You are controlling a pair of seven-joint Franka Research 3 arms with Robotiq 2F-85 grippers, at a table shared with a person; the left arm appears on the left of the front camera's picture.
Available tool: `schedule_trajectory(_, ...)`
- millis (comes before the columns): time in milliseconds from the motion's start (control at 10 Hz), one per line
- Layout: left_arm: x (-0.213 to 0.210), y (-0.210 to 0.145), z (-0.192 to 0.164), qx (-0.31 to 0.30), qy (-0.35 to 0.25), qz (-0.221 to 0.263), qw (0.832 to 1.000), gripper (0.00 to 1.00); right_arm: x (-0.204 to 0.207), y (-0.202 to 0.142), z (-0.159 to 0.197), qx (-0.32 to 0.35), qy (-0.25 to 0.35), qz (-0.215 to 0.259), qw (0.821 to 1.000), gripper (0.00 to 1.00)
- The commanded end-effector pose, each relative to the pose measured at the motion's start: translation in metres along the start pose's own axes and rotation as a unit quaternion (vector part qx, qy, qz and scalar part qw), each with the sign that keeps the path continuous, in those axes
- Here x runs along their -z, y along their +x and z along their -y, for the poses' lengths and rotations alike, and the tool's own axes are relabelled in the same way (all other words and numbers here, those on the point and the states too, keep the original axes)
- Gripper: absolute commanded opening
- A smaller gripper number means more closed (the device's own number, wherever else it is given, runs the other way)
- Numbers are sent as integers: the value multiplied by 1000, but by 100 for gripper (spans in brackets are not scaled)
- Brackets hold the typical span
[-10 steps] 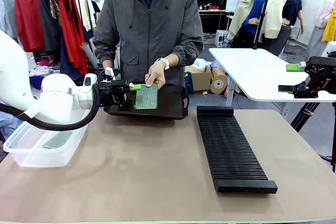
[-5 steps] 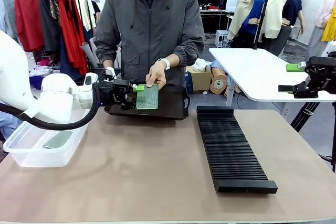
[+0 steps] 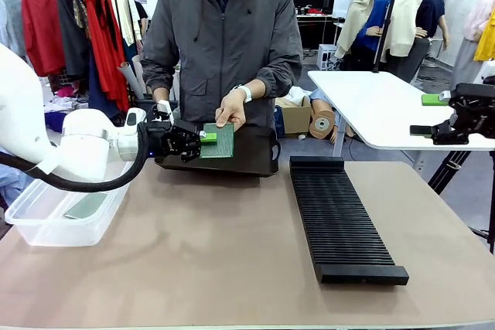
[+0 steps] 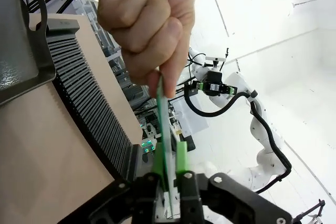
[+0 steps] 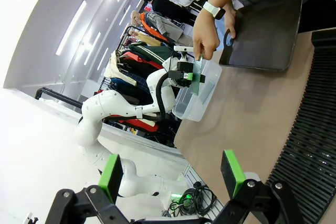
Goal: Sort PCBs into racks and boxes based on the side picked up.
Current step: Pick up the Blank PCB handed by the Human, then if the short side of the Blank PCB is picked up, insert it into the PCB Rack ; if the long side is picked up, place it in the Organizing box.
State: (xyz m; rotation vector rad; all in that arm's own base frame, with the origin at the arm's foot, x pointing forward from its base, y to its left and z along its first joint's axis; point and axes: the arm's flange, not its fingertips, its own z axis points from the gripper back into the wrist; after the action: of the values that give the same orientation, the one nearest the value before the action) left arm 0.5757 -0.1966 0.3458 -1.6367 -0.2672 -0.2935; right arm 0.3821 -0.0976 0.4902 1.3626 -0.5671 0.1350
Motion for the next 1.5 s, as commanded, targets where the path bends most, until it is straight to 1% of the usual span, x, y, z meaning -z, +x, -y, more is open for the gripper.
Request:
schedule_trajectory(0, 3, 0, -1, -11, 1, -1, 1000, 0, 0, 1, -2, -1, 4, 1, 1000, 100)
schedule_trajectory(300, 3, 0, -1, -16, 2, -5, 1000, 0, 0, 1, -2, -1, 4, 1, 1000, 100)
schedule_trajectory(400, 3, 0, -1, -27, 12, -20, 999, 0, 0, 1, -2, -1, 4, 1, 1000, 100)
schedule_trajectory(500, 0, 0, -1, -9, 0, 0, 1000, 0, 0, 1, -2, -1, 4, 1, 1000, 100)
schedule_trajectory(1400, 0, 0, -1, -9, 0, 0, 1000, 0, 0, 1, -2, -1, 4, 1, 1000, 100)
